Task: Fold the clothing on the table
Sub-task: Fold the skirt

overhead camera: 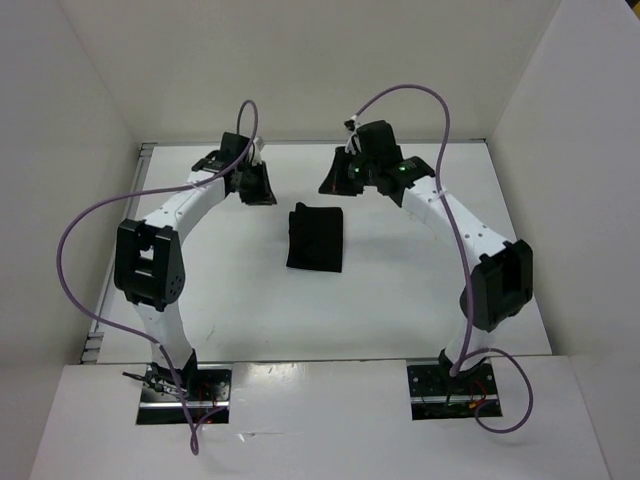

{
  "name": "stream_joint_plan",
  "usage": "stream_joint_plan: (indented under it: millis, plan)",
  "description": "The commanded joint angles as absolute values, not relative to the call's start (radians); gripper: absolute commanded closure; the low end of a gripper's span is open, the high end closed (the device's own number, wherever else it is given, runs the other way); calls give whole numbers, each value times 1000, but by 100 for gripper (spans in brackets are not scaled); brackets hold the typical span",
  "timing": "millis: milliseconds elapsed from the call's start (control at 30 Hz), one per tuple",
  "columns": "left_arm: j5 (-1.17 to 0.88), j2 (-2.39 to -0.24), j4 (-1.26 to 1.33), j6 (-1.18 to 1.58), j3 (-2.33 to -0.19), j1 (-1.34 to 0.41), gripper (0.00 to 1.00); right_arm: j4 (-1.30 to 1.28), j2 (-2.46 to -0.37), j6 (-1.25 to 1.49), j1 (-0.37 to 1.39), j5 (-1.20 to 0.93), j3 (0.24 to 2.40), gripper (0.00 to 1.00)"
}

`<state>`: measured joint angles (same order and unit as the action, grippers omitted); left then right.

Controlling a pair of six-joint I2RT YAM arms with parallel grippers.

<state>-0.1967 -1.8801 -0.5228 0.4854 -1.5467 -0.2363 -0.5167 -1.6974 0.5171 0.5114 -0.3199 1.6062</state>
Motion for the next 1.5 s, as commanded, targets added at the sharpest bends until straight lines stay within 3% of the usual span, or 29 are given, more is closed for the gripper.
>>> stream_joint_plan:
  millis: [0, 200, 400, 633, 1100, 1367, 1467]
  plan:
    - [-345, -1876, -466, 450, -1615, -267, 76, -532, -1828, 503, 512, -213, 1552, 100]
    - [-515, -2066, -434, 440, -1800, -267, 76, -472, -1957, 505, 503, -247, 1583, 100]
    - [-607, -2206, -347, 480, -1795, -267, 82, -463, -2019, 505, 503, -258, 1608, 100]
    - [-463, -2227, -359, 491, -1706, -267, 89, -443, -2056, 535, 503, -345, 1574, 100]
    - [-428, -2230, -333, 520, -1572, -247, 89, -434, -2085, 535, 623, -459, 1517, 100]
    - [-387, -2211, -360, 479, -1583, -247, 89, -514, -1846, 535, 698, -606, 1393, 100]
    - [-411, -2140, -382, 479, -1583, -236, 79, -558, -1732, 526, 667, -522, 1384, 100]
